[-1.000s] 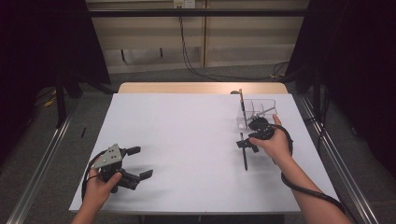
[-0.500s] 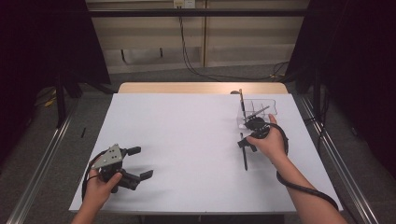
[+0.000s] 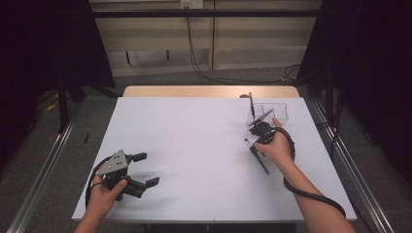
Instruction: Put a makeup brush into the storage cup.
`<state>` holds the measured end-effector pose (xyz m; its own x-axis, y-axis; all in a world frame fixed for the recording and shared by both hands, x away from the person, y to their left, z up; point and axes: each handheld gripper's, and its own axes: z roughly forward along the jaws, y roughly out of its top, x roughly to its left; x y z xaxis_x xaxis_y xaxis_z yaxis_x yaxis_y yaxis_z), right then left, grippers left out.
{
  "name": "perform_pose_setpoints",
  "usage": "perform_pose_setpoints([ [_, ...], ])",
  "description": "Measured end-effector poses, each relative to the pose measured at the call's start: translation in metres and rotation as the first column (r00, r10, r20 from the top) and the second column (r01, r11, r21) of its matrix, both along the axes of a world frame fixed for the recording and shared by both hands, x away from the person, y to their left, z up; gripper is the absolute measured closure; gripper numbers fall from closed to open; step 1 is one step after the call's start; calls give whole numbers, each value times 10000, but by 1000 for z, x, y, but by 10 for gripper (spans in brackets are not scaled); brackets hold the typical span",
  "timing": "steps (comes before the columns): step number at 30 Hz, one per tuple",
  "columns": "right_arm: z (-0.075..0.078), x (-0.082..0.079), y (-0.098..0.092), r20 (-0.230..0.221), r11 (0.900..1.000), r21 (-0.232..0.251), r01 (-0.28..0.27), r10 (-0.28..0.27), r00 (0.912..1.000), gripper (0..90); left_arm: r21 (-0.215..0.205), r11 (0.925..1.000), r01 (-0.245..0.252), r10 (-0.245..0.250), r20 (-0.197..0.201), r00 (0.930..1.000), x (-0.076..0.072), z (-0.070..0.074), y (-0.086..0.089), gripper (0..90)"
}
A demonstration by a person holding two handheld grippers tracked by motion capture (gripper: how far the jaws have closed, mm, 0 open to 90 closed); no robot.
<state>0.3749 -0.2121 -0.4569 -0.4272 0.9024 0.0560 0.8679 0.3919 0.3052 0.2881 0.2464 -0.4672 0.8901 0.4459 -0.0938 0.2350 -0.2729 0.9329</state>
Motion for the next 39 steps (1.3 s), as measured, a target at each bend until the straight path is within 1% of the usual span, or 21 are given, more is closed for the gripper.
perform_pose_setpoints([
  [3,0,1,3,-4,9997,-230,-122,122,9999,843,-81,10000,-6,6,-19,10000,0,0,1,0],
  [5,1,2,4,-104,9993,-324,-159,156,9998,842,-9,10000,-25,25,-3,10000,1,0,1,0],
  [7,1,5,4,-228,9990,-329,-300,292,9993,836,-23,10000,-25,25,-18,10000,0,-1,1,0],
  [11,1,7,5,-460,9988,-345,-357,340,9984,829,-15,10000,-23,23,4,10000,0,0,0,0],
  [14,1,9,5,-485,9973,-443,-578,556,9973,828,-10,10000,-17,17,-18,10000,0,-1,0,0],
  [17,1,9,4,-561,9976,-356,-588,567,9968,829,41,10000,23,-23,0,10000,0,0,0,0],
  [20,0,8,1,-369,9969,-158,-768,761,9964,843,55,10000,24,-24,-1,10000,0,0,-1,0],
  [23,0,7,-2,-318,9965,-2,-833,833,9960,844,44,10000,-22,22,4,10000,1,0,0,0],
  [25,0,7,-2,-298,9963,5,-859,858,9959,844,57,10000,-24,24,46,10000,1,0,0,0],
  [28,0,4,-2,6,9955,167,-932,932,9957,844,17,10000,-69,69,38,10000,0,1,1,0],
  [30,1,2,-4,322,9945,583,-871,853,9958,845,1,10000,-40,40,17,10000,0,0,2,0],
  [31,3,1,-4,491,9939,712,-844,810,9955,845,17,10000,-23,23,29,10000,0,0,2,0],
  [32,4,0,-5,755,9923,864,-891,827,9937,845,-35,10000,-44,44,4,10000,0,0,1,0],
  [35,8,-3,-7,1311,9860,1423,-871,685,9890,846,-1,9999,-100,100,50,9999,0,1,2,0],
  [37,10,-6,-8,1700,9808,1711,-940,646,9833,847,-21,10000,-56,56,60,10000,0,1,2,0],
  [39,12,-8,-10,2034,9752,2050,-832,407,9783,847,-13,10000,-73,73,55,10000,0,1,2,0],
])
